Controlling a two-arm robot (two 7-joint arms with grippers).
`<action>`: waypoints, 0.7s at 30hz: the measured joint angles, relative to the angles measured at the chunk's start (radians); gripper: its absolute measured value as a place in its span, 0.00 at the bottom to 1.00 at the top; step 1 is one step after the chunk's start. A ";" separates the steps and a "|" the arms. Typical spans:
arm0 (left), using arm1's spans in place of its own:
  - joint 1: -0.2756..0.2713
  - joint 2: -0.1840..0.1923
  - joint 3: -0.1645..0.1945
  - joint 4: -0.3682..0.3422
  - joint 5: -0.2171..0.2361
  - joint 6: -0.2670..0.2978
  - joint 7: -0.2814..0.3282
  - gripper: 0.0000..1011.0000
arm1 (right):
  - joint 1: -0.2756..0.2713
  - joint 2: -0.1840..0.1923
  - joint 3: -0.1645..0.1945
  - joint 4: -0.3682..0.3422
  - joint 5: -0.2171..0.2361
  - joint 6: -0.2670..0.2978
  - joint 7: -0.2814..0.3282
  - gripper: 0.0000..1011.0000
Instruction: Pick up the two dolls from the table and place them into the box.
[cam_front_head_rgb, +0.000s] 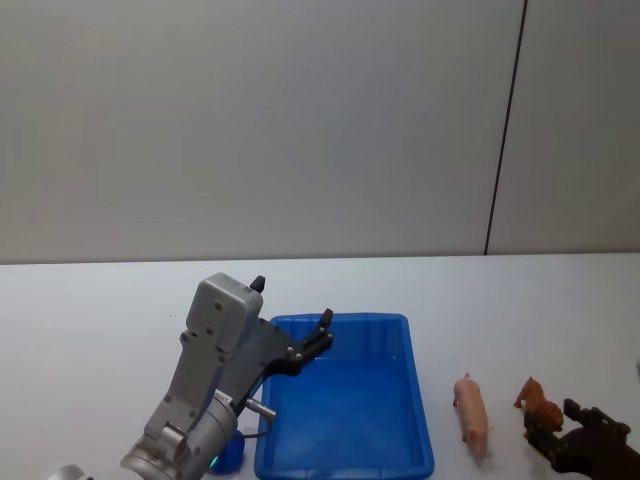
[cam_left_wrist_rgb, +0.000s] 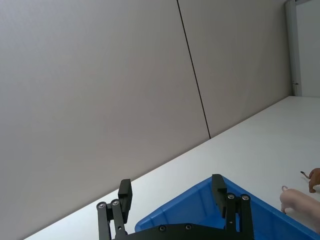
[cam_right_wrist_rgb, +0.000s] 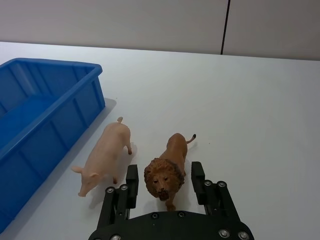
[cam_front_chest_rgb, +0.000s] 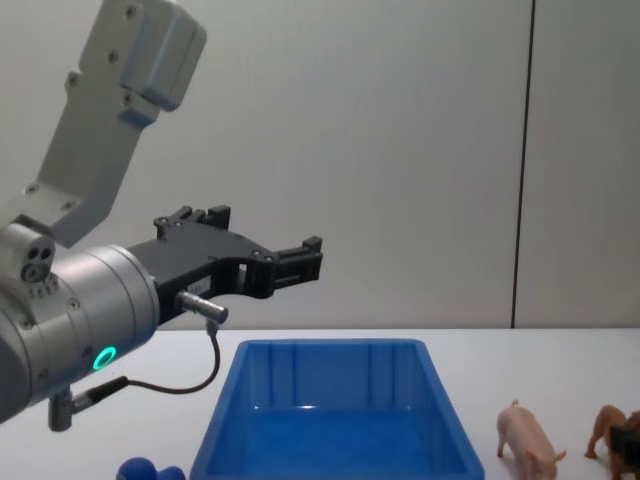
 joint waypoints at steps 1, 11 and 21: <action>0.000 0.000 0.000 0.000 0.000 0.000 0.000 0.99 | 0.002 -0.002 -0.001 0.003 0.000 0.000 0.000 0.64; 0.000 0.000 0.000 0.000 0.000 0.000 0.000 0.99 | 0.025 -0.017 -0.005 0.026 0.001 -0.001 0.001 0.42; 0.000 0.000 0.000 0.000 0.000 0.000 0.000 0.99 | 0.035 -0.019 -0.004 -0.008 -0.026 -0.042 -0.005 0.42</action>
